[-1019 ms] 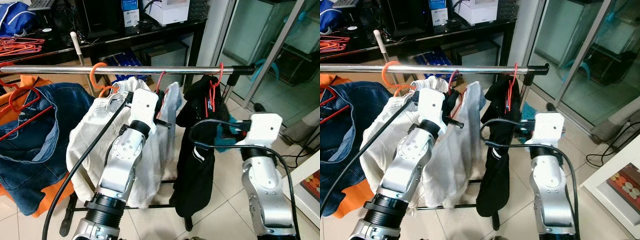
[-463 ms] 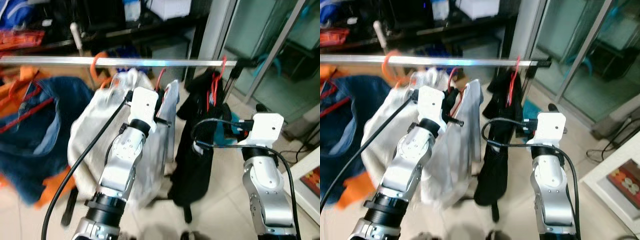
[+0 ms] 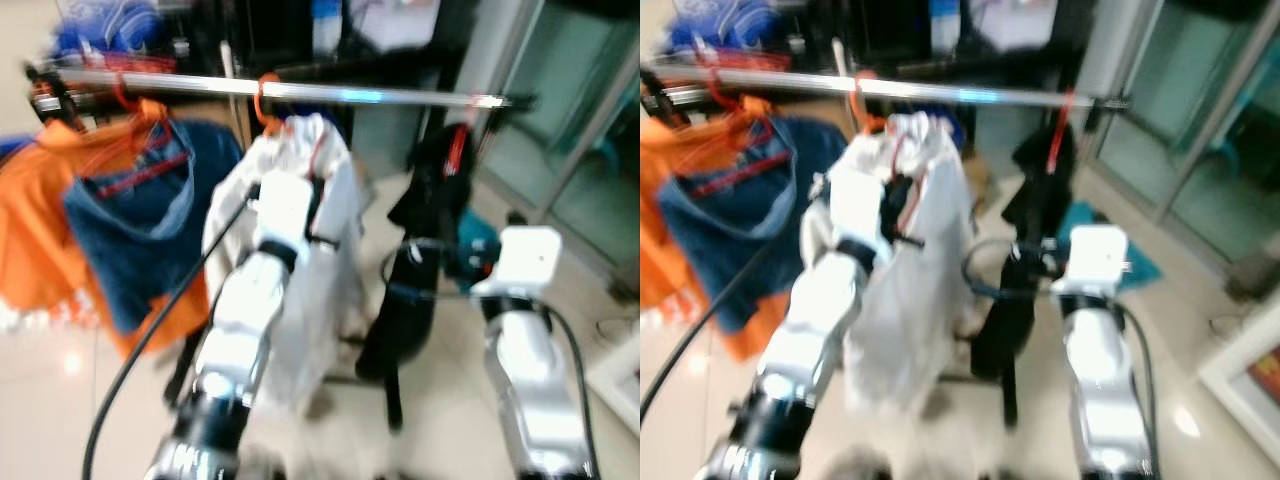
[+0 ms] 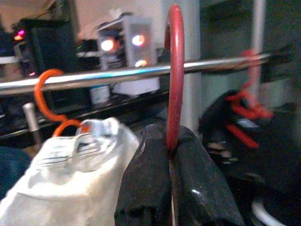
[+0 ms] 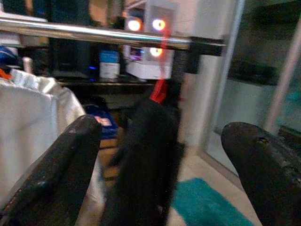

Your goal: Hang hanger

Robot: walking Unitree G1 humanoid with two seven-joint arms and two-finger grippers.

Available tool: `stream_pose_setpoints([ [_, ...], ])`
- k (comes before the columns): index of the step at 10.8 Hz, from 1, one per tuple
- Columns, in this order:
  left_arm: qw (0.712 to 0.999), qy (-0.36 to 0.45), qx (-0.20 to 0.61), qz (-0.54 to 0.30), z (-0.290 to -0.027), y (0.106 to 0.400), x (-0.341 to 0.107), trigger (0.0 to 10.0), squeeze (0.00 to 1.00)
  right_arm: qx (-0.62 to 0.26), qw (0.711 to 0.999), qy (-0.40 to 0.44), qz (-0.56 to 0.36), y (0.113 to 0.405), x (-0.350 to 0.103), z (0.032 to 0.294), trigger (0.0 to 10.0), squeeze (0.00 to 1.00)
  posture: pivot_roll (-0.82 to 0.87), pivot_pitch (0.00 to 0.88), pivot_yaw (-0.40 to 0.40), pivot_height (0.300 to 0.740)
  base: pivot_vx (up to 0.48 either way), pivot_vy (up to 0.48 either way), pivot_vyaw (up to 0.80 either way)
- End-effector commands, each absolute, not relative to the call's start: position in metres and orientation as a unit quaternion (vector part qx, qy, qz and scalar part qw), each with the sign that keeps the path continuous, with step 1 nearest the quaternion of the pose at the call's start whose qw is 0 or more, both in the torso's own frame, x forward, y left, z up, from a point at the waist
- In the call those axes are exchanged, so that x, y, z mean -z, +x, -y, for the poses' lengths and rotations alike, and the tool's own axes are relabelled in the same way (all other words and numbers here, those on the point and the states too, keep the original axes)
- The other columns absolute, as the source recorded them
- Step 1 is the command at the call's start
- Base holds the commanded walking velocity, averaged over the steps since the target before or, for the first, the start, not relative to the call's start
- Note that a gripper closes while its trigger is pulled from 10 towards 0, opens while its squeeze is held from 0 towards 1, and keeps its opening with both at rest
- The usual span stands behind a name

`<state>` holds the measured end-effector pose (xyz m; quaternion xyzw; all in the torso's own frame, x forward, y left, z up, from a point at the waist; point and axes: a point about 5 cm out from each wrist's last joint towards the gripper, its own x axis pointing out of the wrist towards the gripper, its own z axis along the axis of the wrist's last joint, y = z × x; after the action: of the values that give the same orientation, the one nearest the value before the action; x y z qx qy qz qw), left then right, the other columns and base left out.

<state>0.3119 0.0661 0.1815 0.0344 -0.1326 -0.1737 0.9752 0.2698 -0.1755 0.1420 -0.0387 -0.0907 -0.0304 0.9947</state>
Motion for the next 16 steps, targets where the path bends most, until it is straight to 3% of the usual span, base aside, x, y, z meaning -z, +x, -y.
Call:
stream_pose_setpoints([
  [1,0.973,0.034,0.172,0.147,-0.067,0.311,-0.187,10.0,0.00,0.032,0.995,-0.034,0.087,0.269,-0.141,0.175,10.0,0.00,-0.11,0.000,-0.001,0.740,0.000,0.000,0.00],
  [5,0.971,0.019,0.193,0.139,-0.064,0.309,-0.185,10.0,0.00,0.030,0.996,-0.038,0.079,0.268,-0.138,0.176,10.0,0.00,-0.11,0.000,-0.001,0.740,-0.060,0.000,-0.52],
  [11,0.965,0.003,0.233,0.122,-0.058,0.305,-0.180,10.0,0.00,0.028,0.996,-0.040,0.076,0.267,-0.137,0.176,10.0,0.00,-0.12,0.003,0.001,0.740,-0.361,0.319,-0.79],
  [16,0.966,0.011,0.237,0.105,-0.062,0.310,-0.176,10.0,0.00,0.031,0.996,-0.039,0.072,0.265,-0.135,0.177,10.0,0.00,-0.14,0.000,0.010,0.740,0.000,0.092,-0.78],
])
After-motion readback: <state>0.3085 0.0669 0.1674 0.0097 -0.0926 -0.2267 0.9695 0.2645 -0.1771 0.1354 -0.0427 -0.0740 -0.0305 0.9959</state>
